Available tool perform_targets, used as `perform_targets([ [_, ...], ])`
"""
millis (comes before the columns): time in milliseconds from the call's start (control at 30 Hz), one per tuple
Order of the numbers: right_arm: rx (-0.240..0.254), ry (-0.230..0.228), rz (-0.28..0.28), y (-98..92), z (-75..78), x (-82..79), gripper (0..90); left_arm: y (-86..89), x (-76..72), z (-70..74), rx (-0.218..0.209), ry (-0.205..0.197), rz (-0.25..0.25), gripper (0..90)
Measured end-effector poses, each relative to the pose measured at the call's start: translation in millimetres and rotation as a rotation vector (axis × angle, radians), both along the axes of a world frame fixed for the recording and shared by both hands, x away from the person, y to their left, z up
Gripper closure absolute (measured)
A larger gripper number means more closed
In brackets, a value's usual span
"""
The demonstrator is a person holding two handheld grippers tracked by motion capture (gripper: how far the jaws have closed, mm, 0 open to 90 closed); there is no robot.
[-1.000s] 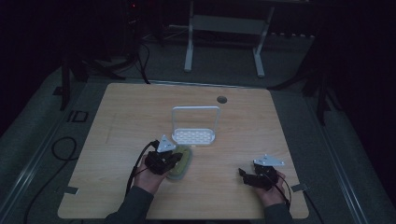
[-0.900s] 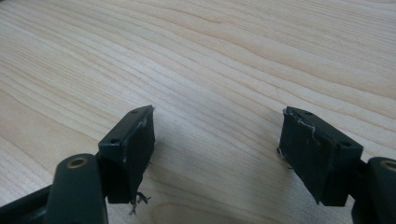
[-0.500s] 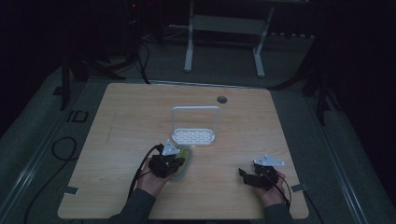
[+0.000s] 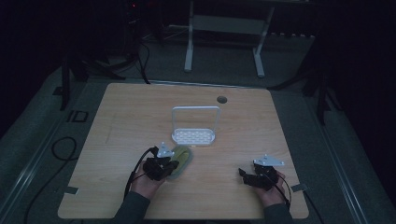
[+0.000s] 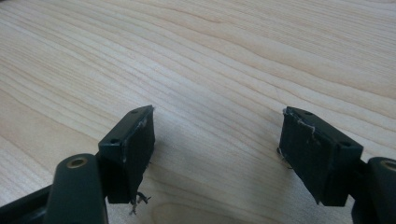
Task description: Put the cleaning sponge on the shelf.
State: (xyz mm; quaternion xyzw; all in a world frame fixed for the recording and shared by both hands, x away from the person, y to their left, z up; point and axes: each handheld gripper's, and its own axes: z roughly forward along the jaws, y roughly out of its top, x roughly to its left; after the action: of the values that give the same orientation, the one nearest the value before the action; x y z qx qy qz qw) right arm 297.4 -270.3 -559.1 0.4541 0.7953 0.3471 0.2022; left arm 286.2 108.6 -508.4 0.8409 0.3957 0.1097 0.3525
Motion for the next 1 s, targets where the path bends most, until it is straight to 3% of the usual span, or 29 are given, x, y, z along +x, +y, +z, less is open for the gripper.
perform_targets([
  [400, 0.001, 0.000, 0.000, 0.0, 0.0, 0.0, 26.1, 31.9, 0.0, 2.1, 0.006, 0.003, 0.064, 89.5],
  [733, 0.000, 0.000, 0.000, 0.0, 0.0, 0.1, 26.0, 48.6, 4.4, 14.6, -0.025, -0.009, 0.044, 74.2],
  [1000, 0.000, 0.000, 0.000, -0.1, 0.0, 0.1, 26.0, 51.7, 14.6, 29.6, -0.015, -0.029, -0.005, 65.4],
])
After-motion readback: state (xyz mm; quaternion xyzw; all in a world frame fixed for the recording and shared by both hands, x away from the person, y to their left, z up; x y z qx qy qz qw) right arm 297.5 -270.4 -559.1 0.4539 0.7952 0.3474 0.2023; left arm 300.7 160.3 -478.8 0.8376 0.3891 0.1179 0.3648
